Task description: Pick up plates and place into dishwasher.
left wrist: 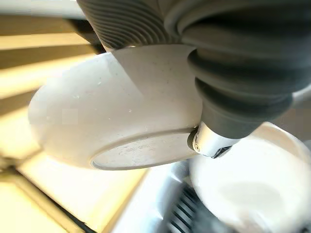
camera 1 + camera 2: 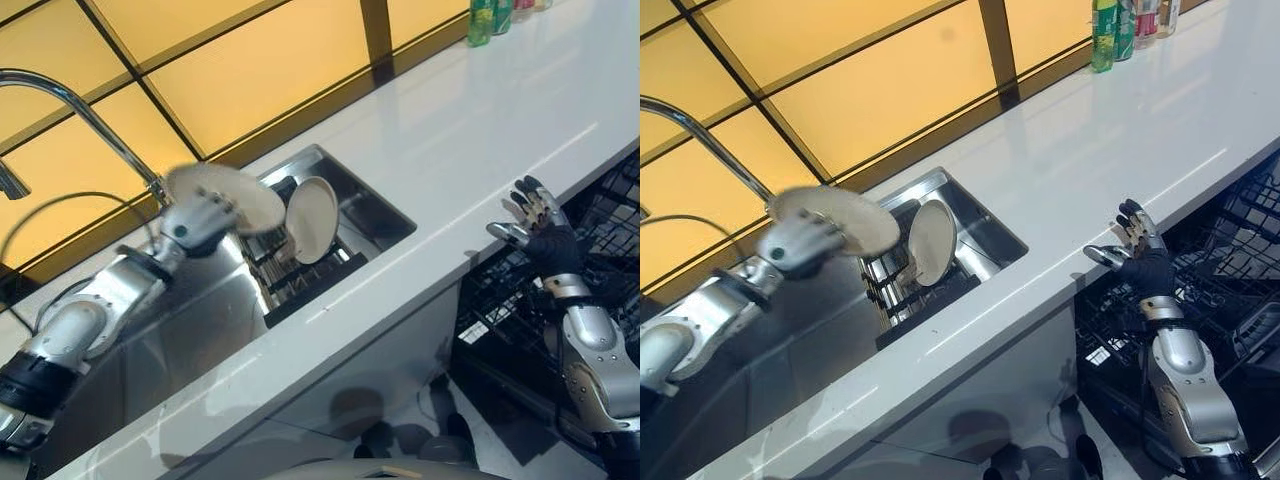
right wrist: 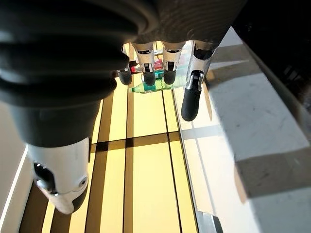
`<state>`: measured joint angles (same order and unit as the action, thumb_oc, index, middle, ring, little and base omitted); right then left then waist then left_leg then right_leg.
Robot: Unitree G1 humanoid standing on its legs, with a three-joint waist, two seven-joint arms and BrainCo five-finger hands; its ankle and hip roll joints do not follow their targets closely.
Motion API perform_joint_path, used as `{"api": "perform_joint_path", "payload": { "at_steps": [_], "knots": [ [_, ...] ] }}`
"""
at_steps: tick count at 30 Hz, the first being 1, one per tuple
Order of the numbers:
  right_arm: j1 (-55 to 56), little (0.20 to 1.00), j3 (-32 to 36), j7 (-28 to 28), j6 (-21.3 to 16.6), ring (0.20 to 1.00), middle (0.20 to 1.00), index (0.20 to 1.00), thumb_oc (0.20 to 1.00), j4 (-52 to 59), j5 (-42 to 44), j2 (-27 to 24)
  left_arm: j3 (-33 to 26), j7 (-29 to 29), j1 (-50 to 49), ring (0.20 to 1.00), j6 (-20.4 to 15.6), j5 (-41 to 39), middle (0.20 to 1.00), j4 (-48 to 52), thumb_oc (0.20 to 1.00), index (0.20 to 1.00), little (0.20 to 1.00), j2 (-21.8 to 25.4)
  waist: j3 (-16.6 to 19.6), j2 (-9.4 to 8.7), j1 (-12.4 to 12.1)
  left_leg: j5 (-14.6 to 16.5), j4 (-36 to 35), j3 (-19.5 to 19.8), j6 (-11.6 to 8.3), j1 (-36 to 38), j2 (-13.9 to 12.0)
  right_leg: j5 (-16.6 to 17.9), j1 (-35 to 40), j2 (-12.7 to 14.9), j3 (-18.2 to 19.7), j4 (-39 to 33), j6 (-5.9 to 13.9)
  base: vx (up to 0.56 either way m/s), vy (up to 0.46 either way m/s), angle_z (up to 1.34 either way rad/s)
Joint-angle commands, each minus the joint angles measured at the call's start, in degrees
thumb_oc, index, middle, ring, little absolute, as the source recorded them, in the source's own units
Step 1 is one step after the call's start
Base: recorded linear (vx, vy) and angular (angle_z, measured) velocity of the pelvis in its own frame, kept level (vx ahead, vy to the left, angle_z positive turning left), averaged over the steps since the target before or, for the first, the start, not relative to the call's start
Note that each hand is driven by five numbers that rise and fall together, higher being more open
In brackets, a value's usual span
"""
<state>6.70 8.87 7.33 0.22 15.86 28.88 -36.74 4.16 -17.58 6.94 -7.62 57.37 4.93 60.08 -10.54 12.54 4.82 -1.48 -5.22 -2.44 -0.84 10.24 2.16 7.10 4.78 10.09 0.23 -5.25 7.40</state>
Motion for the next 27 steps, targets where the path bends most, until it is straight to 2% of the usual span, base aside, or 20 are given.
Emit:
{"api": "perform_joint_path", "payload": {
  "at_steps": [1, 4, 6, 10, 16, 18, 20, 21, 23, 27],
  "knots": [
    [-2.6, 1.0, 0.8, -1.8, -5.0, 1.0, 1.0, 1.0, 1.0, 3.5, -0.6, -1.0, -5.2, -8.3, 0.8, 0.2, 0.6, -7.7, 0.2, 1.0, 0.2, 0.2, 0.2, 3.8, 4.1, -5.4, -2.5, 4.1, 5.9, 3.3, 1.45, -3.9, 3.0, -4.3, -0.1, 1.2, -1.1, 3.1, 0.4, -0.08, -0.075, 0.09],
    [-5.6, 1.0, 0.0, -0.8, -6.7, 1.0, 1.0, 1.0, 1.0, 5.0, -2.5, -1.0, -5.8, -9.0, 1.1, 0.2, -3.0, -14.9, 0.2, 3.9, 0.2, 0.2, 0.2, -0.1, 5.0, -7.01, -3.9, 4.2, 5.3, 3.9, 1.42, -3.7, 2.4, -4.4, 0.5, 0.6, -1.8, 2.5, 0.0, -0.08, -0.085, 0.15],
    [-8.0, 1.0, -0.9, -0.5, -8.5, 1.0, 1.0, 1.0, 1.0, 5.9, -4.5, -0.6, -5.6, -6.7, 1.7, 0.2, -6.8, -20.9, 0.2, 5.8, 0.2, 0.2, 0.2, -3.8, 5.7, -8.21, -5.0, 4.3, 5.2, 4.2, 1.31, -3.6, 1.9, -4.7, 0.8, 0.1, -2.3, 2.2, -0.17, -0.09, -0.077, 0.07],
    [-12.1, 1.0, -3.1, -0.3, -9.2, 1.0, 1.0, 1.0, 1.0, 7.6, -7.8, 0.2, -4.9, -2.0, 3.3, 0.2, -9.9, -24.4, 0.2, 9.0, 0.2, 0.2, 0.2, -8.2, 6.6, -9.58, -6.6, 4.4, 5.0, 4.7, 1.09, -3.4, 1.2, -5.4, 1.4, -0.7, -3.4, 2.3, -0.49, -0.09, -0.075, 0.09],
    [-18.3, 1.0, -7.1, -2.9, -10.0, 1.0, 1.0, 1.0, 1.0, 10.1, -10.6, -0.8, -2.4, 7.2, 7.7, 0.2, -11.4, -35.3, 0.2, 13.2, 0.2, 0.2, 0.2, -10.5, 8.0, -11.25, -8.5, 4.1, 4.5, 5.3, 0.79, -3.2, 0.3, -6.2, 1.8, -1.9, -4.6, 2.7, -1.0, -0.1, -0.076, 0.06],
    [-19.6, 1.0, -8.2, -3.8, -10.3, 1.0, 1.0, 1.0, 1.0, 10.8, -11.3, -1.2, -1.5, 11.8, 8.6, 0.2, -11.6, -41.4, 0.2, 14.7, 0.2, 0.2, 0.2, -11.6, 8.4, -11.67, -8.9, 4.0, 4.2, 5.5, 0.8, -3.3, 0.2, -6.3, 1.8, -2.2, -4.9, 2.7, -1.04, -0.11, -0.068, 0.03],
    [-20.3, 1.0, -9.2, -6.1, -10.6, 1.0, 1.0, 1.0, 1.0, 11.4, -13.2, -1.5, -0.2, 19.0, 9.1, 0.2, -12.4, -49.3, 0.2, 16.8, 0.2, 0.2, 0.2, -13.4, 8.8, -12.06, -9.4, 3.9, 4.1, 5.6, 0.78, -3.5, 0.2, -6.3, 1.8, -2.5, -5.3, 2.7, -1.03, -0.09, -0.053, 0.12],
    [-20.4, 1.0, -9.3, -6.8, -10.8, 1.0, 1.0, 1.0, 1.0, 11.5, -13.6, -1.6, -0.2, 20.7, 9.0, 0.2, -12.7, -50.7, 0.2, 17.2, 0.2, 0.2, 0.2, -13.6, 8.9, -12.11, -9.4, 3.9, 4.1, 5.6, 0.77, -3.6, 0.1, -6.3, 1.7, -2.5, -5.4, 2.7, -1.03, -0.07, -0.041, 0.14],
    [-21.8, 1.0, -11.0, -10.1, -11.6, 1.0, 1.0, 1.0, 1.0, 11.9, -14.5, -3.4, 1.1, 27.8, 9.4, 0.2, -13.8, -56.5, 0.2, 20.5, 0.2, 0.2, 0.2, -14.6, 9.3, -12.48, -10.1, 3.5, 3.4, 5.8, 0.72, -3.6, 0.0, -6.2, 1.9, -2.9, -5.9, 2.5, -1.16, -0.08, -0.051, 0.14],
    [-24.1, 1.0, -12.9, -12.9, -12.4, 1.0, 1.0, 1.0, 1.0, 12.3, -9.7, -6.8, 2.2, 34.1, 11.6, 0.2, -14.1, -62.2, 0.2, 23.0, 0.2, 0.2, 0.2, -12.4, 10.1, -12.79, -10.6, 2.6, 1.6, 6.5, 0.45, -3.4, -0.1, -5.9, 2.0, -3.4, -6.6, 1.9, -1.19, -0.06, -0.048, 0.16]
  ]
}}
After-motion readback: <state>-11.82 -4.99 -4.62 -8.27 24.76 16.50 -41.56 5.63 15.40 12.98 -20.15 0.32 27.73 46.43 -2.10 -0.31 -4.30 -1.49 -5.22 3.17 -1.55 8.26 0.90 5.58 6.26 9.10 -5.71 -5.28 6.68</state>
